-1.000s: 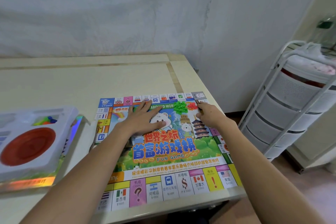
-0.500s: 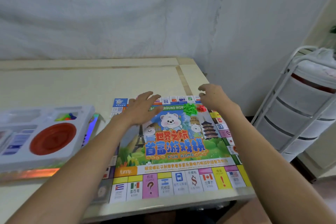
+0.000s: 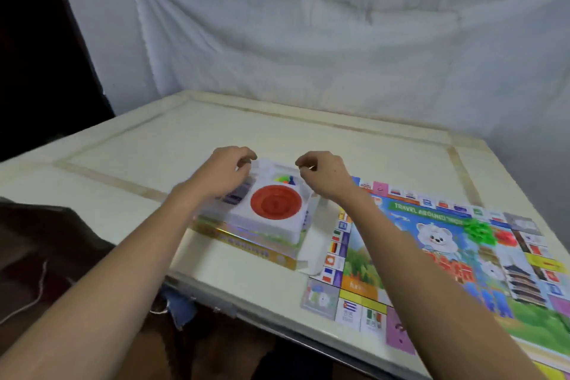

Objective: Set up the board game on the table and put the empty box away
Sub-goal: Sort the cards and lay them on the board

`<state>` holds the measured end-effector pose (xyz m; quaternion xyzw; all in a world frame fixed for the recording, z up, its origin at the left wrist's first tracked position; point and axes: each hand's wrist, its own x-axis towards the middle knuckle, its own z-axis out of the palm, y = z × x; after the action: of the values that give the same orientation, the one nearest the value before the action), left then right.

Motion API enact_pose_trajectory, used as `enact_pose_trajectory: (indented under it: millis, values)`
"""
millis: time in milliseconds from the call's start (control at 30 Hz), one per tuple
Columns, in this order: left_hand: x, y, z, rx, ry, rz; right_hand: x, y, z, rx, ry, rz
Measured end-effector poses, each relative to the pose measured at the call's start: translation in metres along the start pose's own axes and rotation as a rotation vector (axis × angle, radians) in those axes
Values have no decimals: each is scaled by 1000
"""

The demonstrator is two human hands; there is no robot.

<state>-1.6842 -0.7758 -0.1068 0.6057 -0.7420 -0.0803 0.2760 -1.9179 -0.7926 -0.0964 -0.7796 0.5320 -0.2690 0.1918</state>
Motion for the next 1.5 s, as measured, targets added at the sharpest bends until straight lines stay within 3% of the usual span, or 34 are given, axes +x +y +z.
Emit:
enact_pose_trajectory:
  millis: [200,367,533,833,1267,1367,1500]
  values:
    - [-9,-62,-24,-10,73,-180,34,-38,47,-26,-127,-55]
    - [-12,-77,-23,70,66,-193,55,-73,73,-222,-330,-186]
    - [-19,-98,-9,170,51,-98,70,-90,91,-546,-577,-243]
    - [-20,-104,1,208,79,-129,80,-93,102,-792,-734,-301]
    - [-19,-101,2,254,71,-166,91,-106,94,-918,-796,-469]
    - [-19,-101,1,258,68,-176,96,-101,80,-769,-765,-469]
    - [-19,-99,1,294,55,-163,103,-93,42,-378,-546,-480]
